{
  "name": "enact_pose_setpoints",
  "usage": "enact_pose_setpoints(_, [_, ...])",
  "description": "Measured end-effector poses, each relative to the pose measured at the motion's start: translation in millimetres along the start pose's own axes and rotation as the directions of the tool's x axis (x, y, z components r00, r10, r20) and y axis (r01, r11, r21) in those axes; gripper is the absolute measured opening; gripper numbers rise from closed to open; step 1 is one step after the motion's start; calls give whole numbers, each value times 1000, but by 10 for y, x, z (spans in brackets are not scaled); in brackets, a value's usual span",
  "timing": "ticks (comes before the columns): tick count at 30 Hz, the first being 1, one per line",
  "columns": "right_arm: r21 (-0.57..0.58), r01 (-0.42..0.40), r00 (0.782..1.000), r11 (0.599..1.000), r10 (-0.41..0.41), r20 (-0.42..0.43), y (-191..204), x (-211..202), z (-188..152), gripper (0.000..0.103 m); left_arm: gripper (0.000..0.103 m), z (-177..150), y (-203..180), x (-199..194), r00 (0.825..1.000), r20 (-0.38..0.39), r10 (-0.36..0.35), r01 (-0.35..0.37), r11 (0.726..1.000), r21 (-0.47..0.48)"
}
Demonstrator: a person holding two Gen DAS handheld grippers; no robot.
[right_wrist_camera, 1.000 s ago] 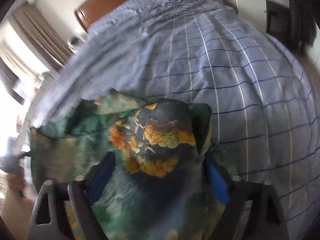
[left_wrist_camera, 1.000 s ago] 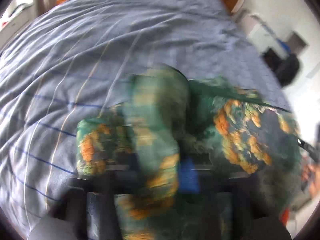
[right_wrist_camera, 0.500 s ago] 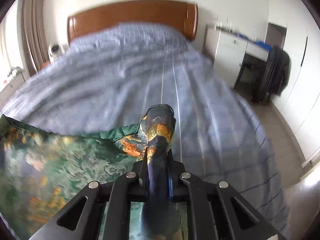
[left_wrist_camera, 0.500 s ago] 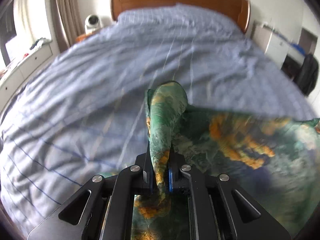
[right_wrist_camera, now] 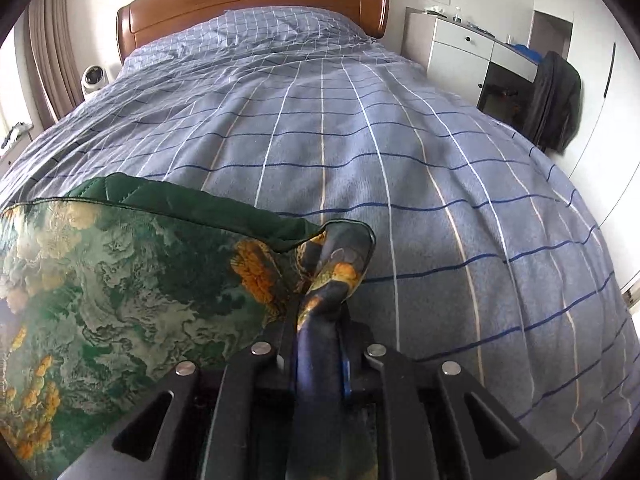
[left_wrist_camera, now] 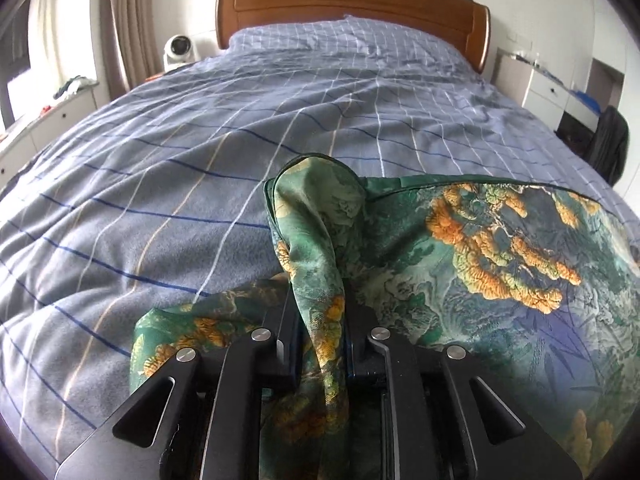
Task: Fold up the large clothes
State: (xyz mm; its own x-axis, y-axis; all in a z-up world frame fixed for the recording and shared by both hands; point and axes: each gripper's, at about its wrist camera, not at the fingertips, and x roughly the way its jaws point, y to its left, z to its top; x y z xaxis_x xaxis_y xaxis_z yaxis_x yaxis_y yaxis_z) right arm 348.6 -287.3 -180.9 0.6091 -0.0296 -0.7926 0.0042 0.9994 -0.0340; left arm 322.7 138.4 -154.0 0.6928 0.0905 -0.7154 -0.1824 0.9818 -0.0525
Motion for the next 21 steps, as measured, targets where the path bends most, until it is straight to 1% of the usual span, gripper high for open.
enact_pose_setpoints(5, [27,-30,1000,999,30,-2,-50,10,-21,16,15,-8,31,11,1000,0,-22,22,1000,-19])
enact_pose_setpoints(21, [58,-66,998,996,66,4,-112,23,-34,17,16,-4,29,13,1000,2,-25,25,999,-22])
